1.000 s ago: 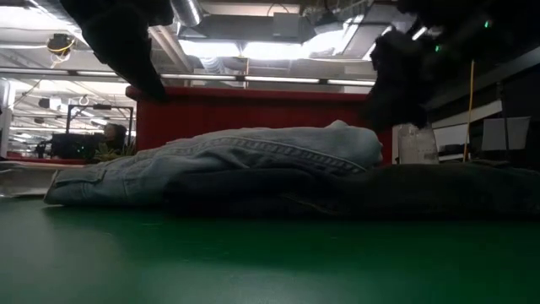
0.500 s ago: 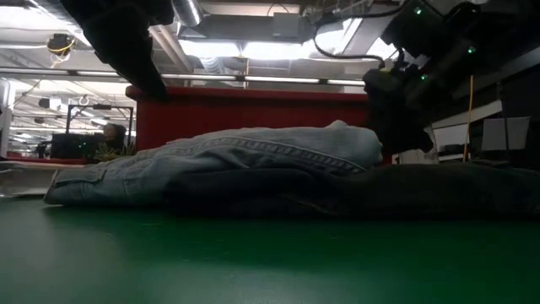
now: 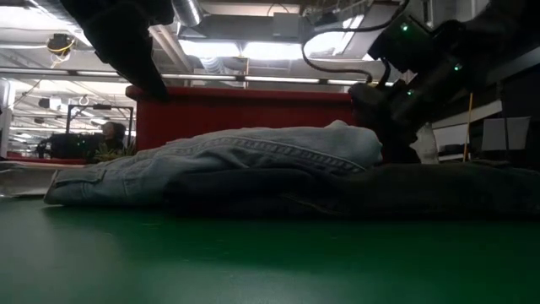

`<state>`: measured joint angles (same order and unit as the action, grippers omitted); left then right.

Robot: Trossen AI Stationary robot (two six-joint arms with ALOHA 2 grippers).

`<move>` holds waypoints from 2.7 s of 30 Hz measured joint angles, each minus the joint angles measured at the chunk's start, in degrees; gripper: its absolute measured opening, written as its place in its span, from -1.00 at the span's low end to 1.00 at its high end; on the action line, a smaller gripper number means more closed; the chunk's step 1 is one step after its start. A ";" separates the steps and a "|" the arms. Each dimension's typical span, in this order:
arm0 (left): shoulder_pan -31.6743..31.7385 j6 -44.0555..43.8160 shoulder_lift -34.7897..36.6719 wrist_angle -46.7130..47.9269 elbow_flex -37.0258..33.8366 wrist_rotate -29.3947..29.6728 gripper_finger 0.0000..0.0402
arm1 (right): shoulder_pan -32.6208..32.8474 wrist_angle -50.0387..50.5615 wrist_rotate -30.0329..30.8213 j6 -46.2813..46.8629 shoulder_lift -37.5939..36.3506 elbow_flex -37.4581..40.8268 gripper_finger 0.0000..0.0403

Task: Fold laundry
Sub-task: Stack the light blue jeans on top of the dark blue jeans

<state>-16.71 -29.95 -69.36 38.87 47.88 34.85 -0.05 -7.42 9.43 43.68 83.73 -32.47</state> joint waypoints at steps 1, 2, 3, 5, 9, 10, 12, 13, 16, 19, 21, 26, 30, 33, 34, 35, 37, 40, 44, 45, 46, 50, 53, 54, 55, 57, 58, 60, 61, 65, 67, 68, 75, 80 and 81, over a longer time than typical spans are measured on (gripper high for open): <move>0.00 0.00 0.00 0.00 0.00 0.00 -0.40 | 0.00 -0.19 0.00 0.00 0.61 0.00 -0.10; 0.00 0.00 0.00 0.00 0.00 0.00 -0.40 | 0.00 -0.33 0.00 0.00 1.16 0.00 -0.10; 0.00 0.00 0.00 0.00 0.00 0.00 -0.40 | 0.02 -0.46 -0.01 0.00 1.74 -0.01 -0.10; 0.02 0.00 0.00 0.00 0.00 0.00 -0.40 | 0.02 -0.76 -0.28 0.00 2.78 -0.04 -0.10; 0.00 -0.04 0.00 0.00 0.00 0.00 -0.40 | 0.02 -3.91 -1.11 -0.48 4.46 -0.04 -0.19; 0.00 -0.13 0.00 0.00 0.00 -0.03 -0.40 | 0.02 -5.29 -1.37 -0.58 4.72 -0.04 -0.24; 0.03 -1.91 0.00 0.04 0.00 -1.41 -0.40 | 0.02 -7.18 -1.56 -0.64 4.80 -0.04 -0.38; 0.09 -3.32 0.05 0.04 0.00 -2.86 -0.40 | 0.02 -7.98 -1.55 -0.75 4.80 -0.04 -0.47; 0.26 -6.03 0.72 0.48 -0.04 -8.13 -0.40 | 0.02 -9.42 -1.50 -2.18 4.80 -0.06 -0.77; 0.17 -7.57 1.29 2.42 -0.03 -12.55 -0.40 | 0.03 -9.51 -1.46 -2.85 4.80 -0.35 -0.95; 0.19 -8.78 2.18 4.43 -0.04 -14.02 -0.40 | 0.02 -9.51 -1.51 -3.47 4.80 -0.37 -0.90; 0.20 -11.00 7.81 12.11 -0.04 -13.91 -0.40 | 0.02 -9.47 -2.47 -3.64 4.80 -0.42 -0.82; 0.20 -11.93 13.02 13.35 -0.22 -15.34 -0.40 | 0.02 -9.47 -2.56 -3.69 4.78 -0.42 -0.93; 0.17 -11.93 16.39 14.36 -1.67 -18.88 -0.40 | 0.02 -9.47 -2.56 -3.72 4.77 -0.42 -0.96; 0.17 -11.98 17.38 15.23 -2.42 -20.13 -0.40 | 0.02 -9.47 -2.58 -3.72 4.77 -0.42 -0.95; 0.17 -12.30 18.42 16.19 -3.33 -21.20 -0.40 | 0.02 -9.47 -2.64 -3.72 4.77 -0.44 -0.93; 0.17 -14.34 20.93 17.23 -5.83 -22.58 -0.40 | 0.02 -9.47 -2.99 -3.72 4.77 -0.44 -0.89; 0.17 -19.93 25.20 16.34 -10.67 -22.77 -0.40 | 0.02 -9.45 -2.99 -3.72 4.77 -0.44 -0.90; 0.17 -24.95 29.62 8.00 -17.30 -22.11 -0.40 | 0.02 -9.42 -2.99 -3.76 4.77 -0.44 -0.96; 0.19 -25.02 30.27 5.52 -18.78 -21.98 -0.40 | 0.02 -9.40 -3.01 -3.76 4.77 -0.44 -0.97; 0.19 -25.00 30.58 3.25 -20.07 -21.91 -0.40 | 0.02 -9.40 -3.00 -3.76 4.75 -0.44 -0.97; 0.17 -25.00 30.45 -2.08 -23.54 -19.69 -0.40 | 0.02 -9.32 -3.02 -3.76 4.75 -0.46 -0.93; 0.20 -25.07 30.22 -2.96 -24.73 -15.42 -0.40 | 0.02 -9.14 -3.02 -3.76 4.75 -0.52 -0.90; 0.20 -25.10 30.25 -3.06 -25.03 -14.14 -0.40 | 0.02 -9.12 -3.02 -3.76 4.75 -0.52 -0.91; 0.20 -25.06 30.24 -3.67 -25.29 -12.93 -0.40 | 0.02 -9.10 -3.02 -3.77 4.75 -0.52 -0.91; 0.20 -25.06 30.23 -4.78 -25.76 -11.13 -0.39 | 0.02 -9.10 -3.03 -3.78 4.74 -0.52 -0.94; 0.20 -25.19 30.24 -5.24 -25.94 -10.38 -0.37 | 0.02 -9.07 -3.03 -3.77 4.73 -0.52 -0.95; 0.46 -25.44 30.20 -5.62 -25.99 -9.76 -0.32 | 0.02 -9.07 -3.04 -3.78 4.73 -0.52 -0.96; 0.79 -25.49 30.05 -5.62 -25.99 -9.68 -0.28 | 0.02 -9.07 -3.04 -3.78 4.73 -0.52 -0.96; 2.52 -26.36 29.89 -5.63 -25.99 -10.16 -0.10 | 0.02 -9.07 -3.04 -3.78 4.73 -0.52 -0.92; 3.84 -29.33 29.22 -5.61 -25.99 -10.26 -0.01 | 0.02 -9.07 -3.04 -3.78 4.73 -0.52 -0.92; 4.47 -31.22 28.90 -5.59 -26.01 -10.61 0.03 | 0.02 -9.07 -3.04 -3.78 4.73 -0.52 -0.92; 7.42 -34.62 24.58 -9.59 -26.05 -15.06 0.11 | 0.02 -9.07 -3.04 -5.20 4.73 -0.52 -0.94; 7.43 -34.55 18.60 -16.05 -26.03 -16.18 0.11 | 0.02 -9.07 -3.06 -5.21 4.73 -0.52 -0.94; 7.43 -34.92 17.18 -16.06 -26.03 -16.25 0.11 | 0.02 -9.07 -3.06 -5.22 4.73 -0.52 -0.94</move>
<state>-9.28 -64.87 -52.19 22.81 21.85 18.60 -0.03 -16.49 6.37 38.46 88.47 -32.99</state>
